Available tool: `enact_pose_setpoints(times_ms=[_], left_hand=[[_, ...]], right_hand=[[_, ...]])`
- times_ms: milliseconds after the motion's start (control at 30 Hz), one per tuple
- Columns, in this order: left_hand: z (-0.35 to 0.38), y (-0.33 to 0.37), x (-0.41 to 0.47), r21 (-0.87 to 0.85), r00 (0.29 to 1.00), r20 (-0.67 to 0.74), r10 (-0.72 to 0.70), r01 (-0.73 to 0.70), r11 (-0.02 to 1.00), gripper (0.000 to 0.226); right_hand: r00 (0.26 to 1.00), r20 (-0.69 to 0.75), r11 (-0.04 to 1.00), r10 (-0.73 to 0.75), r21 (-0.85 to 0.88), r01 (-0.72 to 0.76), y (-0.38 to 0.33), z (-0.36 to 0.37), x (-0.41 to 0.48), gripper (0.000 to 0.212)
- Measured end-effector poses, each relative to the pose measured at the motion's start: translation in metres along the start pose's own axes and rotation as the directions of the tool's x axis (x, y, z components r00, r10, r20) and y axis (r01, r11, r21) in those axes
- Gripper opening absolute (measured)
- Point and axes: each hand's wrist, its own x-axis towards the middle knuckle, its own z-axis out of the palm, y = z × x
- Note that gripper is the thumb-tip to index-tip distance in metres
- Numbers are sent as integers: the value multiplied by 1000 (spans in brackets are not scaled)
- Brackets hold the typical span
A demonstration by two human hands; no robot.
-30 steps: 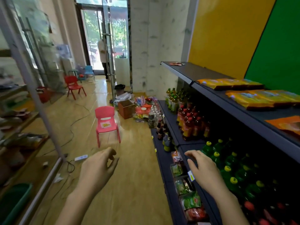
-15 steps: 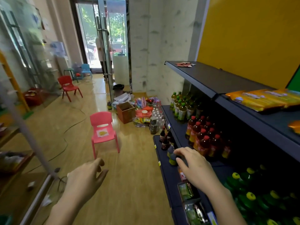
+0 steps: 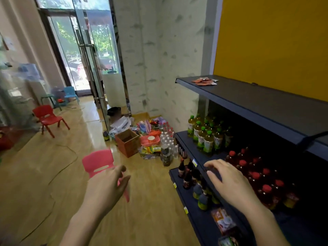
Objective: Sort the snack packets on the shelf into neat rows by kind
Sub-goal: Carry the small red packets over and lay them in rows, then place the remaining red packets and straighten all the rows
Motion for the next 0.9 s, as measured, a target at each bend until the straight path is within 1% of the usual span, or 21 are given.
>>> enact_pose_setpoints(times_ms=[167, 300, 500, 600, 667, 733, 833, 900], left_hand=[[28, -12, 80, -48, 996, 17, 82, -81, 996, 34], [61, -17, 147, -56, 990, 29, 137, -135, 989, 34], [102, -19, 273, -104, 980, -15, 199, -200, 974, 27], [105, -15, 341, -72, 971, -75, 228, -234, 970, 26], [103, -9, 381, -84, 964, -123, 235, -246, 966, 25], [102, -1, 418, -88, 962, -138, 235, -248, 965, 25], [109, 12, 470, -144, 943, -201, 264, -295, 945, 25], [117, 24, 503, -178, 937, -205, 284, -321, 930, 29]], right_hand=[[999, 1, 998, 51, -40, -51, -2, 17, 70, 27], [996, 8, 996, 83, -39, -83, 6, 42, 133, 26], [995, -21, 995, 99, 5, -99, 26, 69, 254, 23], [994, -86, 997, 72, 3, -72, 33, 60, 320, 22], [990, -129, 998, 63, 2, -63, 36, 49, 359, 22], [985, -159, 998, 63, -3, -64, 39, 37, 393, 23], [976, -195, 994, 97, -27, -104, 49, 18, 436, 23], [964, -219, 986, 152, -39, -165, 59, 7, 459, 24]])
